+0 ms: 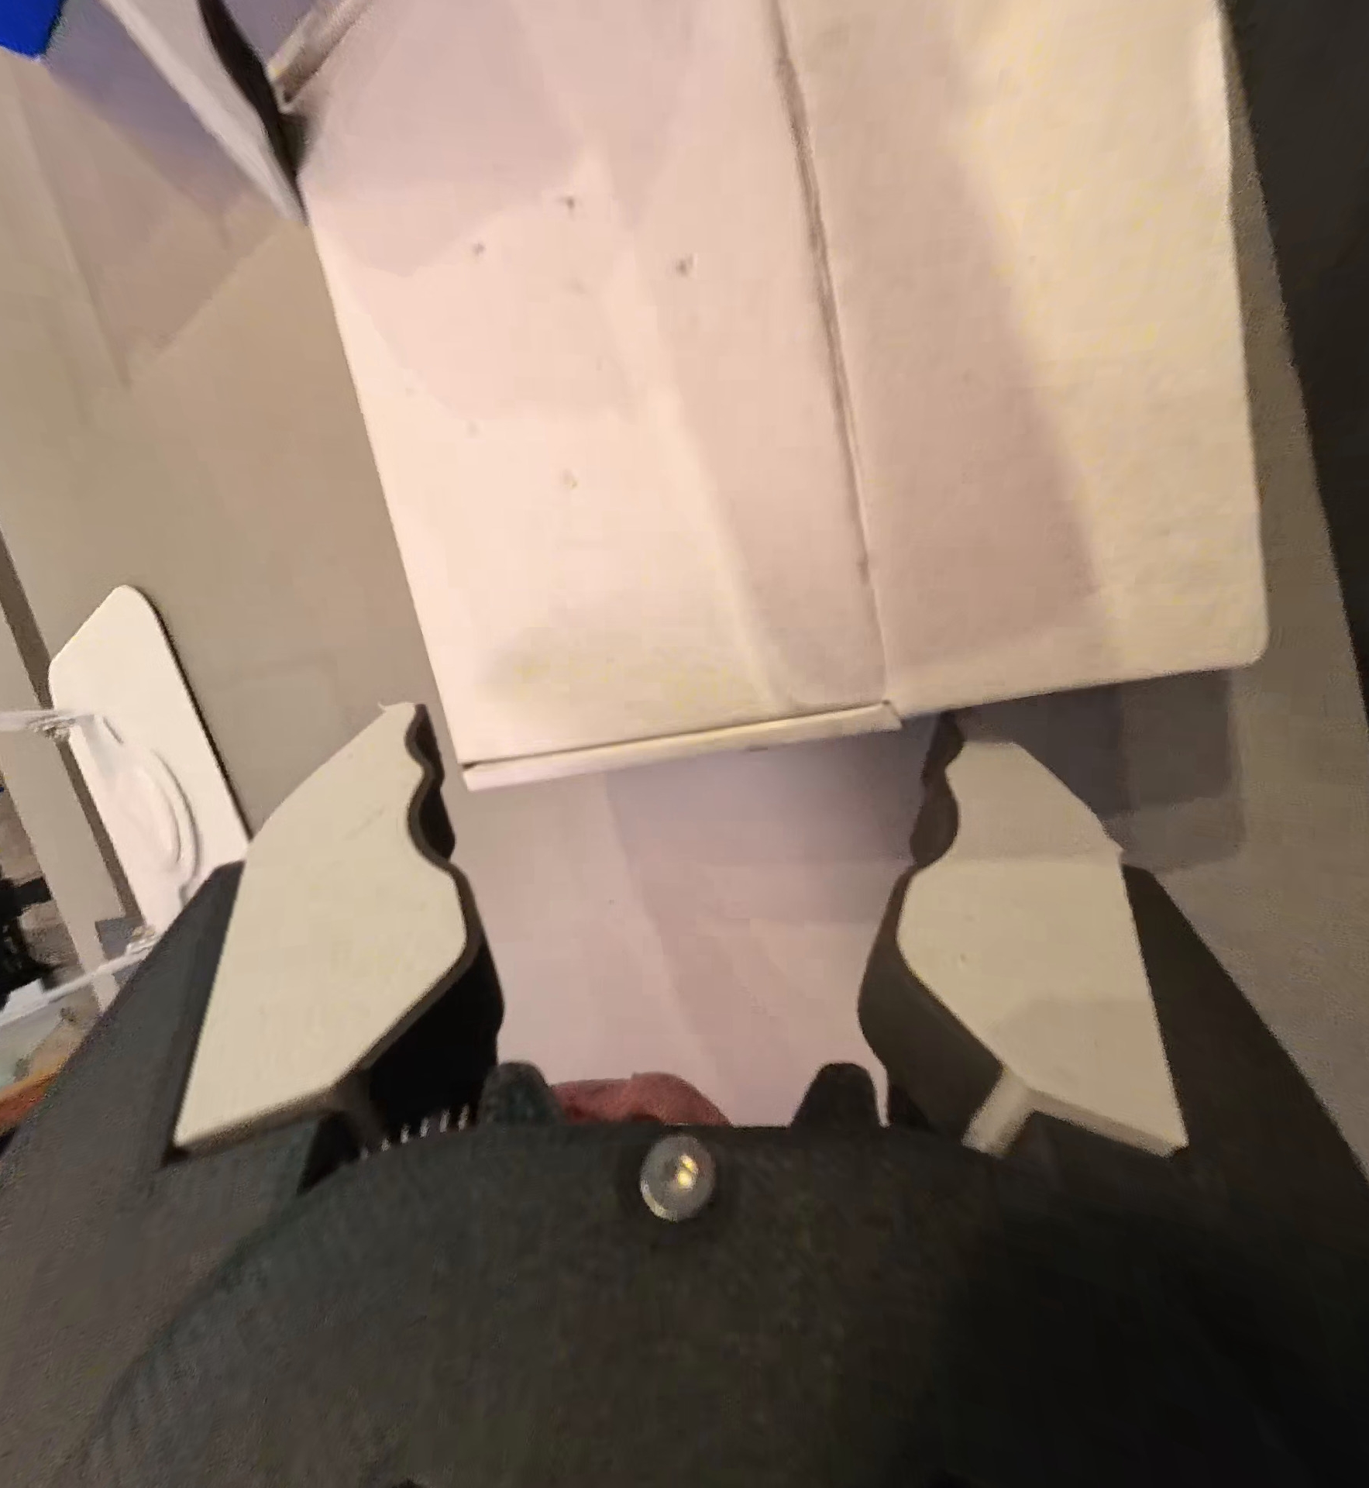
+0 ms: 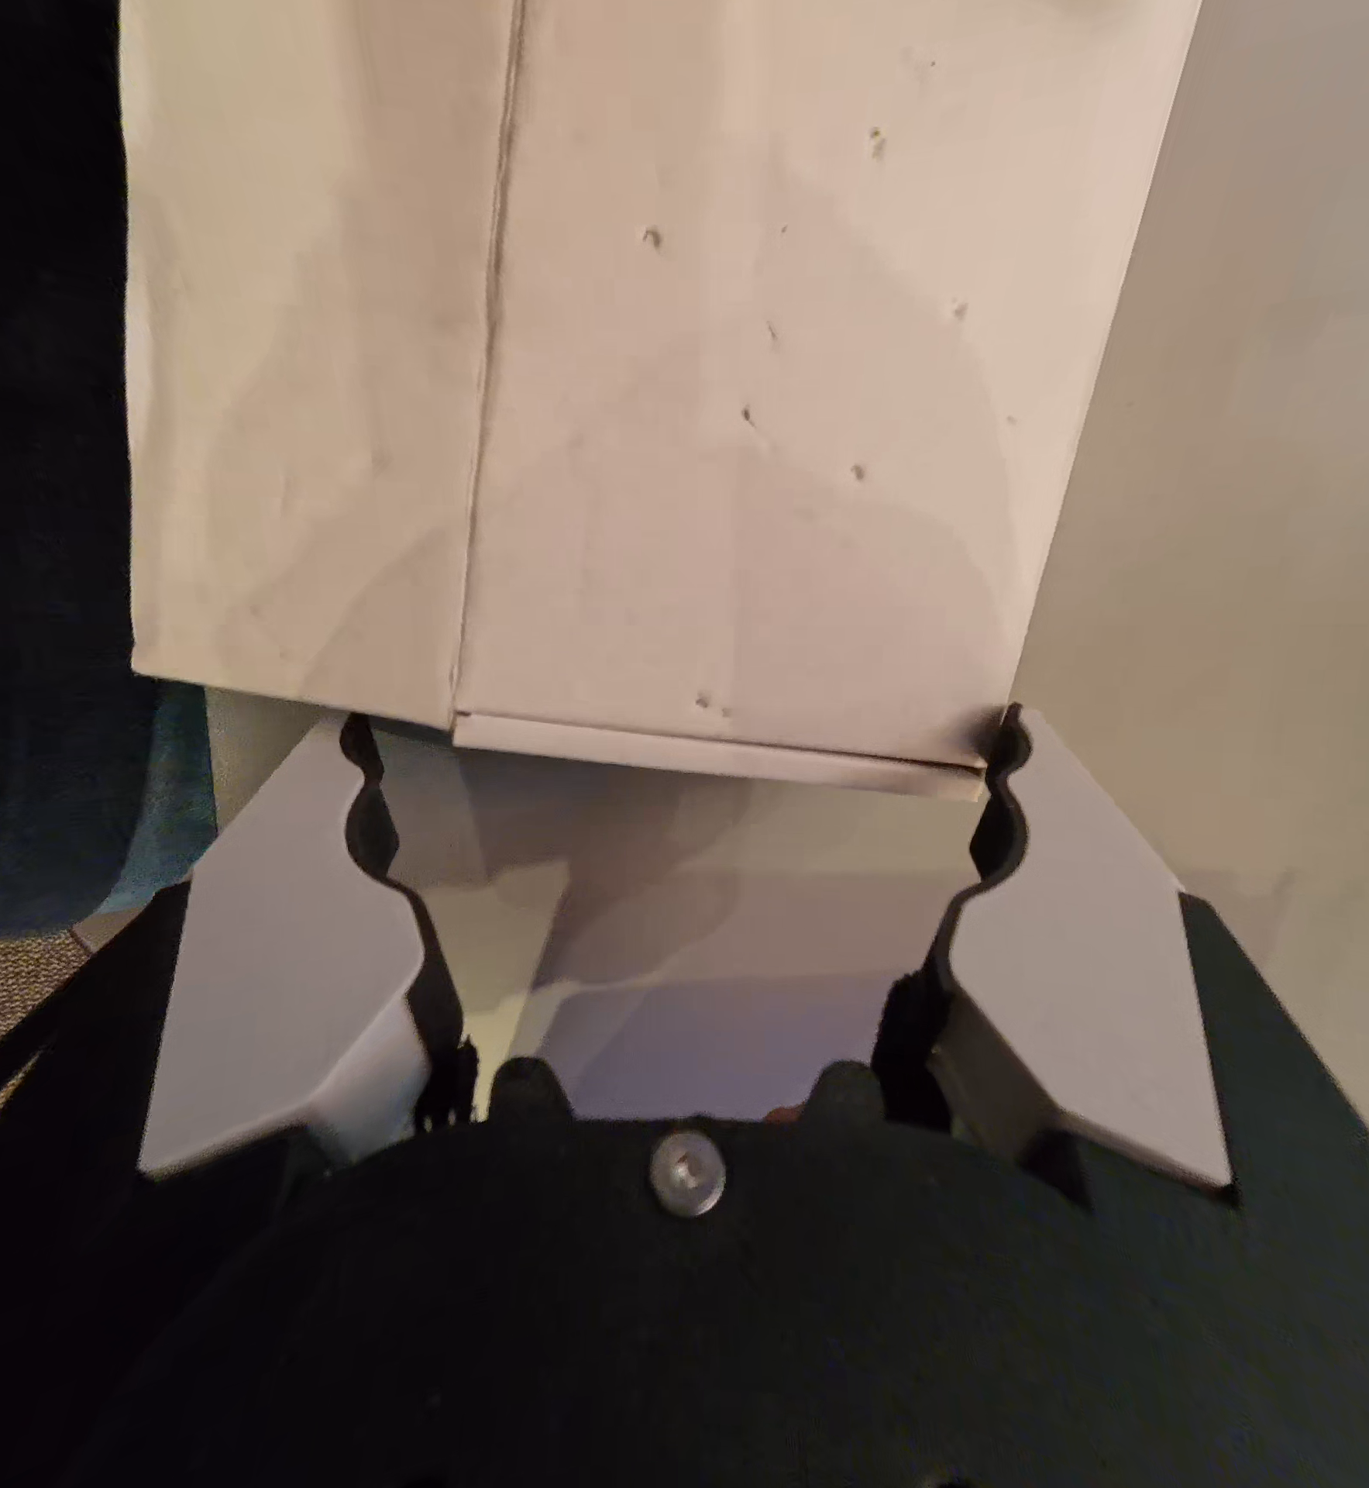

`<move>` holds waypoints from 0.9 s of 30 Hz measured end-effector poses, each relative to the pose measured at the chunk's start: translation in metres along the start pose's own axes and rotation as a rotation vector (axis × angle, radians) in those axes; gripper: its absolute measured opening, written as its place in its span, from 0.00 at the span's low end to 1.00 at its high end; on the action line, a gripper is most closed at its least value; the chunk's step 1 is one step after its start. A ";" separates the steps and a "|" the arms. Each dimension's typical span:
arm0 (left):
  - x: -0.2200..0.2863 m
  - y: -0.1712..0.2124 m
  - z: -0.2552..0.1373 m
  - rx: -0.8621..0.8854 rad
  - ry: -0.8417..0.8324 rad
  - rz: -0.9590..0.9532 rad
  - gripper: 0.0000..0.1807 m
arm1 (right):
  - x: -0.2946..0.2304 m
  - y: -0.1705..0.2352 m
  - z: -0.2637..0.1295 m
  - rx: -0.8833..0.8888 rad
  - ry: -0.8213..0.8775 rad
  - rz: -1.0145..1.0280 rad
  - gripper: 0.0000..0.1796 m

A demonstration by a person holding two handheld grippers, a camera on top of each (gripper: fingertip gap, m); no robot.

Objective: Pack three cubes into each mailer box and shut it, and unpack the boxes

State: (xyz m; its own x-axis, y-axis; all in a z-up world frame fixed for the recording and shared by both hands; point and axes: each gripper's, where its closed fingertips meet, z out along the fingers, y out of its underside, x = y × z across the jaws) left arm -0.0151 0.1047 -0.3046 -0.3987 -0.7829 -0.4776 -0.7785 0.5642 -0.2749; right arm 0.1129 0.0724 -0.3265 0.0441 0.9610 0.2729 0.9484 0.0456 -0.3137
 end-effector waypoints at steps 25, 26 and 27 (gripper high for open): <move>-0.017 -0.011 -0.032 0.450 0.617 -0.849 0.36 | -0.010 -0.015 -0.048 0.179 -0.732 0.432 0.79; -0.018 -0.012 -0.031 0.454 0.599 -0.827 0.38 | -0.009 -0.014 -0.048 0.170 -0.733 0.423 0.79; -0.019 -0.014 -0.029 0.458 0.557 -0.783 0.40 | -0.011 -0.014 -0.047 0.159 -0.746 0.427 0.79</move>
State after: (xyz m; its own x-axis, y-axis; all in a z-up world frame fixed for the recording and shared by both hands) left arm -0.0104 0.1040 -0.2673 -0.1220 -0.9147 0.3853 -0.7037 -0.1941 -0.6835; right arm 0.1142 0.0487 -0.2823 0.1157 0.8300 -0.5457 0.8404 -0.3746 -0.3916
